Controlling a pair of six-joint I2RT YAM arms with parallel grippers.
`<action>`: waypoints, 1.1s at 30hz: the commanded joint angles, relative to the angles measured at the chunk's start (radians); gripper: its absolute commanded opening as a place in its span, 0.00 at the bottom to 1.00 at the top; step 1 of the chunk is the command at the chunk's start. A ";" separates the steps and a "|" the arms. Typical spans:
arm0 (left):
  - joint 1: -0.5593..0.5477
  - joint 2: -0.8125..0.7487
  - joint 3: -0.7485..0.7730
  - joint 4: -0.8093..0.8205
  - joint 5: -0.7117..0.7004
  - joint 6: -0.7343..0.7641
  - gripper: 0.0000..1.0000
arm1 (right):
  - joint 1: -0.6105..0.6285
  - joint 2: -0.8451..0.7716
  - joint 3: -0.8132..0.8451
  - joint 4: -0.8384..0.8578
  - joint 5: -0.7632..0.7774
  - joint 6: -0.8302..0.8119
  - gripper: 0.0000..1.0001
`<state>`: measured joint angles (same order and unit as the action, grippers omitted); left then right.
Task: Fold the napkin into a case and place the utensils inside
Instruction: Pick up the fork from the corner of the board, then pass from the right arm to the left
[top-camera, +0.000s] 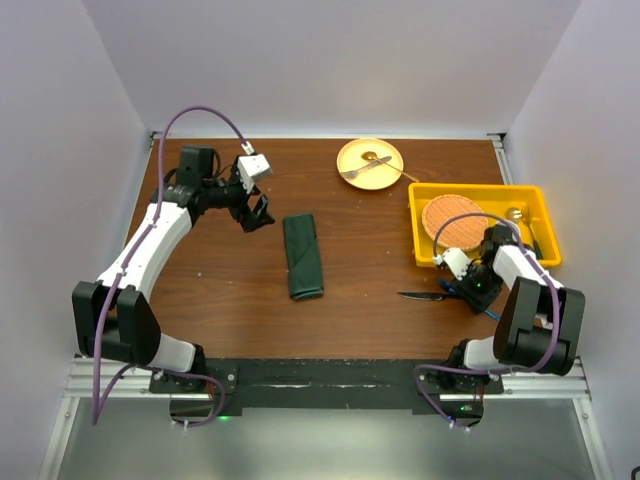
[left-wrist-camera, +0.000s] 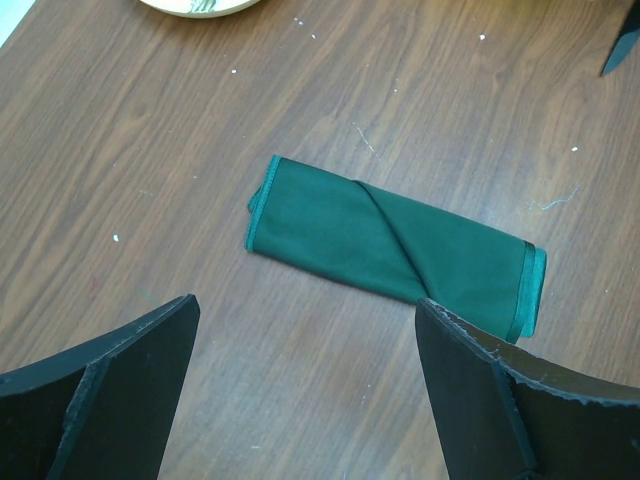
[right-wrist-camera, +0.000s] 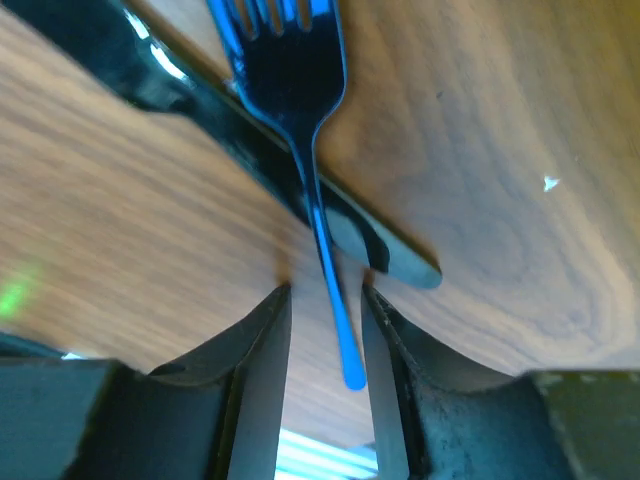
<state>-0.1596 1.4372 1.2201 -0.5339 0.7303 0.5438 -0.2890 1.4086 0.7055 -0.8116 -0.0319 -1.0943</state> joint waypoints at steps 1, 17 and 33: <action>-0.006 0.006 0.044 -0.003 0.026 0.024 0.94 | -0.009 -0.017 -0.047 0.092 0.006 -0.021 0.35; -0.006 0.034 0.088 -0.040 0.020 0.039 0.94 | -0.009 -0.149 0.089 -0.150 -0.106 -0.033 0.00; 0.008 0.032 0.073 0.340 -0.123 -0.639 0.99 | 0.396 -0.165 0.561 -0.102 -0.307 0.725 0.00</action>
<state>-0.1585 1.4757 1.2732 -0.3656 0.6434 0.1452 -0.0471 1.2228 1.1946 -1.0866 -0.3252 -0.7826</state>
